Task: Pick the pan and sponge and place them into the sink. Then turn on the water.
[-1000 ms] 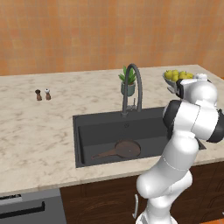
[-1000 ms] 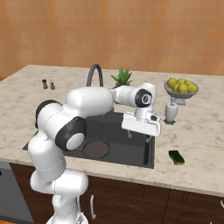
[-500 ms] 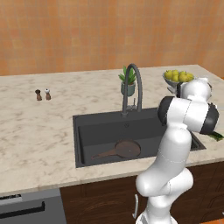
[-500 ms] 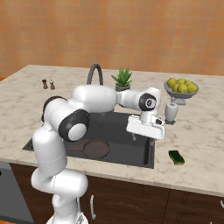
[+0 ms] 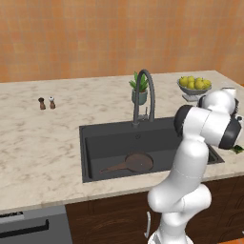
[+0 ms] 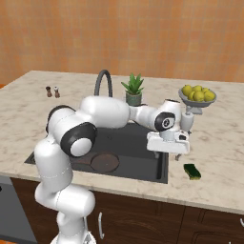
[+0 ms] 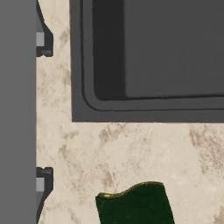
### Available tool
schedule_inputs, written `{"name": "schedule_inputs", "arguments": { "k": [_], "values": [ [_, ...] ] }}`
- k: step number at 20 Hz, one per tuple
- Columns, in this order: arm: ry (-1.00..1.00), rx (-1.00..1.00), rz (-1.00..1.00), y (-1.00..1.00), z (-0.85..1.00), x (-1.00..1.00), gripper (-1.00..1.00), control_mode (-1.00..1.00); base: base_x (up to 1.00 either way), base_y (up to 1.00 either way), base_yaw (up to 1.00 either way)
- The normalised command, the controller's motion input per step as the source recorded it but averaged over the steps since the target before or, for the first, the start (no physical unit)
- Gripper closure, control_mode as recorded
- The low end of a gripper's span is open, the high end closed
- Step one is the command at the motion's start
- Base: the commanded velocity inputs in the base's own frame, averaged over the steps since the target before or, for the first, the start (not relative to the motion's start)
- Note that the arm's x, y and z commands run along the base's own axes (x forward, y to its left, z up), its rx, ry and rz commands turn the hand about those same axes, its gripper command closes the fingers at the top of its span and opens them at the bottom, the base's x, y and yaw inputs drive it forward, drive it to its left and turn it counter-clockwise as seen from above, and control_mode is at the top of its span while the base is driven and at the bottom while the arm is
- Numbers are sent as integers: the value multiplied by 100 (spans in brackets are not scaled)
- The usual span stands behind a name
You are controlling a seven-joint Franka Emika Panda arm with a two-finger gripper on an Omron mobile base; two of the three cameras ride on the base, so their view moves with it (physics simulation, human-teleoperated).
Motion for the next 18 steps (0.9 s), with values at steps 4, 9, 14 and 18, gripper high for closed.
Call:
{"name": "schedule_inputs", "arguments": {
  "k": [4,9,14,18],
  "values": [
    [-16,0,28,-13,-2,0,-100,-100,0,0,0],
    [0,0,1,-10,-3,0,-100,-100,0,0,0],
    [0,0,0,-31,-11,1,-100,-100,0,0,0],
    [0,0,0,-39,-14,6,-100,-100,0,0,0]
  ]
}}
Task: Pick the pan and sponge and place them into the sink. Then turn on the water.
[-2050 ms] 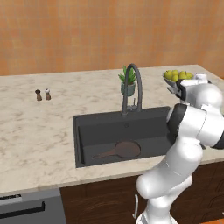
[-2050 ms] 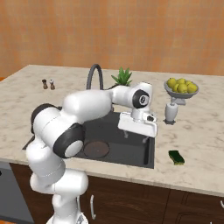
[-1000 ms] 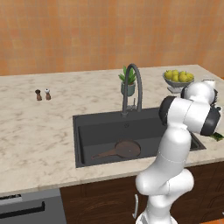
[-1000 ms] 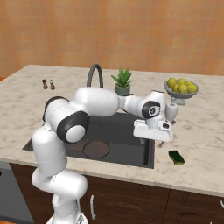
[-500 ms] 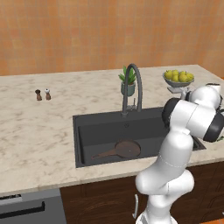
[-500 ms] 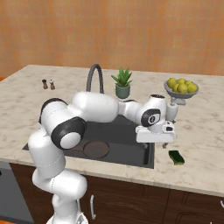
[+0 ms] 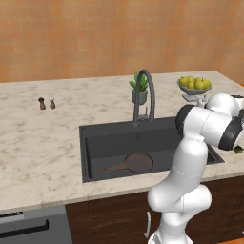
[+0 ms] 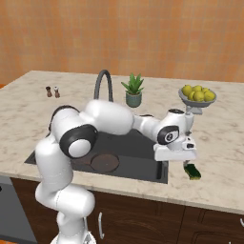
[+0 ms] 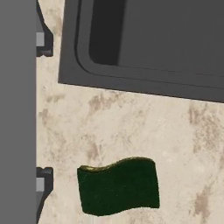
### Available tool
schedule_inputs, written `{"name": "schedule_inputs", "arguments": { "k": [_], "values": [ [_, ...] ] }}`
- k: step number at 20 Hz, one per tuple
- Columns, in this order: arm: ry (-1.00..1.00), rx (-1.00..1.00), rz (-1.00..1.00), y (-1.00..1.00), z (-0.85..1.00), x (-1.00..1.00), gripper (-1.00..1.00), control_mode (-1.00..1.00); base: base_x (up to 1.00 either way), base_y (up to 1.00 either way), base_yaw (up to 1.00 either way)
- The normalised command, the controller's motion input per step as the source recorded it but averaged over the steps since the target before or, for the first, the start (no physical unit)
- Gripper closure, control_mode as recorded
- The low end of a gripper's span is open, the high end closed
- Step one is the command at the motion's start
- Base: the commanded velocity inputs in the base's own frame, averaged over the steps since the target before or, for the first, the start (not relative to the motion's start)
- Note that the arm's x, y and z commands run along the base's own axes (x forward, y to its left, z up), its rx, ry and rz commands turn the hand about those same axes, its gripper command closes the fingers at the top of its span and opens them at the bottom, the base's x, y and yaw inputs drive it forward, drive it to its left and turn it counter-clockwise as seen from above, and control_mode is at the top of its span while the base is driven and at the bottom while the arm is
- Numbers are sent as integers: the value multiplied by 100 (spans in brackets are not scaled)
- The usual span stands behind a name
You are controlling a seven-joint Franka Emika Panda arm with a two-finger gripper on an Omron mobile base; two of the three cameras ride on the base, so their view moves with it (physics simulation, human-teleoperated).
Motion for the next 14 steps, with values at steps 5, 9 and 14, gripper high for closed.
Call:
{"name": "schedule_inputs", "arguments": {
  "k": [5,9,14],
  "values": [
    [0,0,0,-37,-17,13,-100,-100,0,0,0],
    [0,0,0,-44,-19,18,-100,-100,0,0,0],
    [0,0,0,-41,-18,21,-100,-100,0,0,0]
  ]
}}
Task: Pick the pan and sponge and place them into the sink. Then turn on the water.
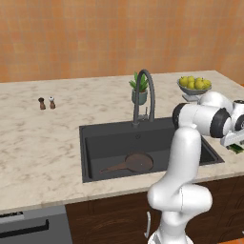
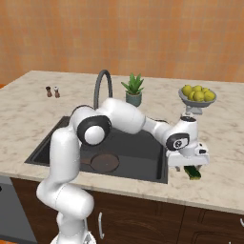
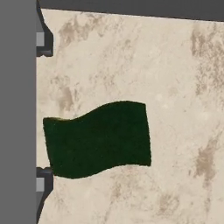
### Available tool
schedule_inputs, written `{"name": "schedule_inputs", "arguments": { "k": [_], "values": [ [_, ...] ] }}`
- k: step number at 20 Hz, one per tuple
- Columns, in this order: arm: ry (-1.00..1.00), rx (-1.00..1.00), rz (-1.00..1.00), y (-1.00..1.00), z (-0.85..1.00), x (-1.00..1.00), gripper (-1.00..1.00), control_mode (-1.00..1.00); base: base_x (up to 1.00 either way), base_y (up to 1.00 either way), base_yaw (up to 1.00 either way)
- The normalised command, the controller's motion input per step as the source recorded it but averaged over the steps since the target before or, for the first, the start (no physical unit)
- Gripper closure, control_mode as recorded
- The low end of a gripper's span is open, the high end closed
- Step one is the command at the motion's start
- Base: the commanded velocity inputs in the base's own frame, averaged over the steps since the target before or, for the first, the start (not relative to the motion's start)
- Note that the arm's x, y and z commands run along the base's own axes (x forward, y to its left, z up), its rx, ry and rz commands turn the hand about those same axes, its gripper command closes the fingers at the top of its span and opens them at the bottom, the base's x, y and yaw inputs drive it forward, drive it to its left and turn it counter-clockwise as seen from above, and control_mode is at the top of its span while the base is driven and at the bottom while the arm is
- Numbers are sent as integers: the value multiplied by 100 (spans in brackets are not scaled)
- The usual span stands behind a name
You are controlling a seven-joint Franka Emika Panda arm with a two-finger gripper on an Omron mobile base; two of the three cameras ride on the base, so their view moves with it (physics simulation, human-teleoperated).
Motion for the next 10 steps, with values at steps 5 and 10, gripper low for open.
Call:
{"name": "schedule_inputs", "arguments": {
  "k": [5,10],
  "values": [
    [-3,0,0,-30,-23,27,-100,-100,0,0,0],
    [-6,0,1,-20,-30,24,-100,-100,0,0,0]
  ]
}}
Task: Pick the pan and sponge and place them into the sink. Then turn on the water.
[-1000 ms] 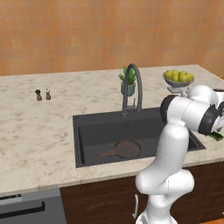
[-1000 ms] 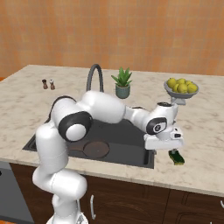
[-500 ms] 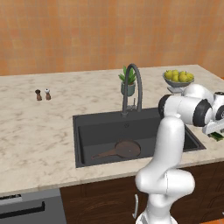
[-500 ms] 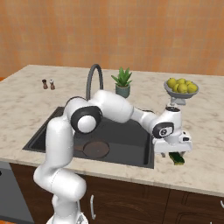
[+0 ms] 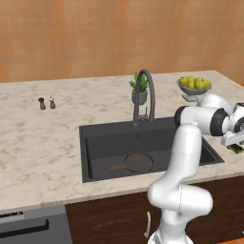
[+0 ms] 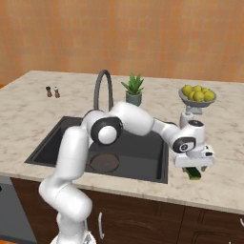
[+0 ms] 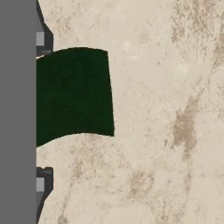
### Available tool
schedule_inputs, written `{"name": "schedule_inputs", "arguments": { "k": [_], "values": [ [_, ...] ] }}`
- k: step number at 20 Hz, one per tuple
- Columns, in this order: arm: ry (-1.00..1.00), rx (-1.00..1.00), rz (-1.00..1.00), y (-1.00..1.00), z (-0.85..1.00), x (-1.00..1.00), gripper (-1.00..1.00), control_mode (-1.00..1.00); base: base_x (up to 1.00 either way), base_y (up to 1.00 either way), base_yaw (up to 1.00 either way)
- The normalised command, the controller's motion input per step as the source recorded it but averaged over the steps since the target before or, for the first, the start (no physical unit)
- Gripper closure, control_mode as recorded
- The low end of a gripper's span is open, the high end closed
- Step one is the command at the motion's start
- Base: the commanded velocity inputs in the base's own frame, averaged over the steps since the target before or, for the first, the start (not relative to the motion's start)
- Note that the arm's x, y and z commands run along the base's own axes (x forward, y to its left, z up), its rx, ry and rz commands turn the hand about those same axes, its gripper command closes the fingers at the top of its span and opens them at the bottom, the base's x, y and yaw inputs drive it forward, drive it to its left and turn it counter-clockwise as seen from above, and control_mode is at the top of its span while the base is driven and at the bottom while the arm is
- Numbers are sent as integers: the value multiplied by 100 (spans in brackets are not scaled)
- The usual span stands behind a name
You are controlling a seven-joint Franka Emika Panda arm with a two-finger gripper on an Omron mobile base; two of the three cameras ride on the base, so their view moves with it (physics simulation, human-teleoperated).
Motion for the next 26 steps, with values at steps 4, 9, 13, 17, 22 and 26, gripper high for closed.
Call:
{"name": "schedule_inputs", "arguments": {
  "k": [4,9,13,17,22,26],
  "values": [
    [-9,0,2,-1,-30,9,-100,-100,0,0,0],
    [-15,0,1,31,-34,0,-100,-100,0,0,0],
    [-1,0,0,52,-56,0,100,-100,0,0,0],
    [7,0,0,25,-56,18,100,-100,0,0,0],
    [3,-2,1,14,-8,6,100,-100,0,0,0],
    [-9,0,15,89,12,34,100,-100,0,0,0]
  ]
}}
